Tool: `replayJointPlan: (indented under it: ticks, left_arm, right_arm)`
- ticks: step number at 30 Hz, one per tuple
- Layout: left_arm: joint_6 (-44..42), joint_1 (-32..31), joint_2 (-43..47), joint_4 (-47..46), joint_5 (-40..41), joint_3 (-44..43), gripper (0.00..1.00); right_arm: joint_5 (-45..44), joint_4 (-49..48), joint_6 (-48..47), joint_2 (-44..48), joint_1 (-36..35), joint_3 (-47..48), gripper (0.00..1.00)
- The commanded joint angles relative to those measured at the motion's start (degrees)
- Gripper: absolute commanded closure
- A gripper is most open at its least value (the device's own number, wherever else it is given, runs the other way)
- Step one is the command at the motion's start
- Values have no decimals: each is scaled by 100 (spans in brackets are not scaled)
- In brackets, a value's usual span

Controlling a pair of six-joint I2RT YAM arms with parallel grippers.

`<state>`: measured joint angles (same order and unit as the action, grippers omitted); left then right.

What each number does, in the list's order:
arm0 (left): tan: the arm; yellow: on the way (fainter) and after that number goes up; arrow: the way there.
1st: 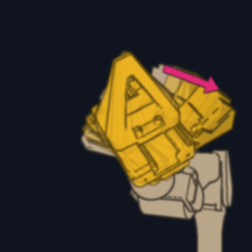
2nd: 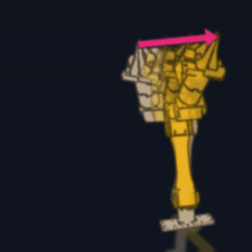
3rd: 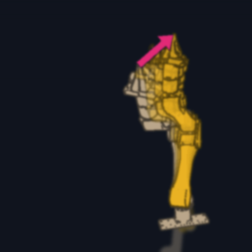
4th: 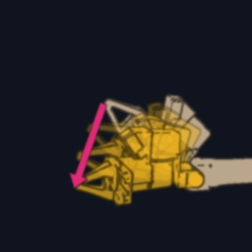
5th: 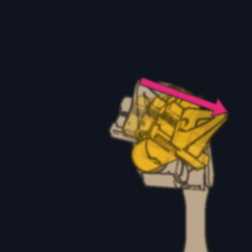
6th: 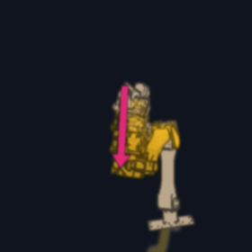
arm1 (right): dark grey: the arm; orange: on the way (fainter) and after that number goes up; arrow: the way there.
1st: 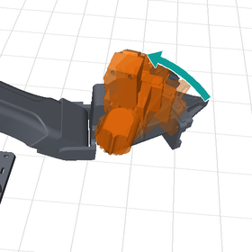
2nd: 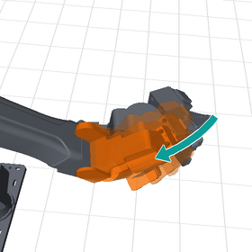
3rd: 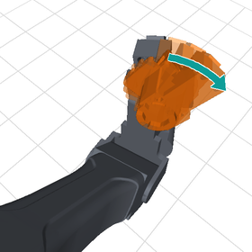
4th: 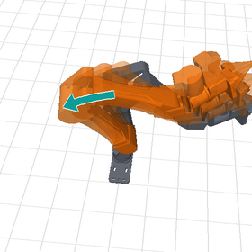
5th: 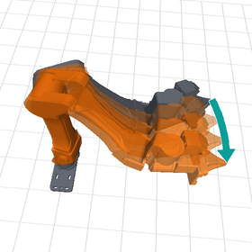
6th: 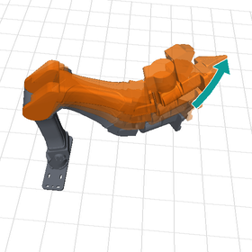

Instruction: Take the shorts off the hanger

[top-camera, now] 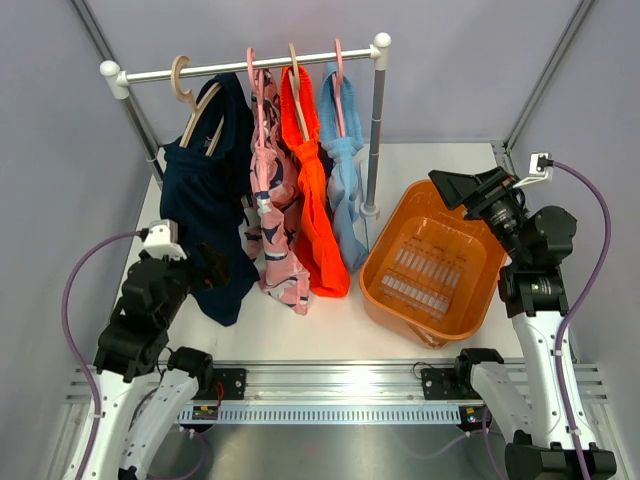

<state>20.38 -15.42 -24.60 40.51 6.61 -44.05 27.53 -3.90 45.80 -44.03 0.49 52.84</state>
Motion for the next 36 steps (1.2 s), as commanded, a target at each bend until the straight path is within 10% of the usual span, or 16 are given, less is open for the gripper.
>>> replayJointPlan:
  ticks: [1, 24, 36]
  left_arm:
    - [-52, -22, 78, 79, -81, -533, 1]
    - [-438, -22, -123, -278, -941, -1896, 1]
    - [291, -276, -2669, -1975, -2472, -3871, 5]
  right_arm:
    - [-90, 109, -203, 52, -14, 200, 1]
    - [587, -67, -185, -1169, -23, 912, 0]
    - [666, 364, -502, -1002, -23, 781, 1]
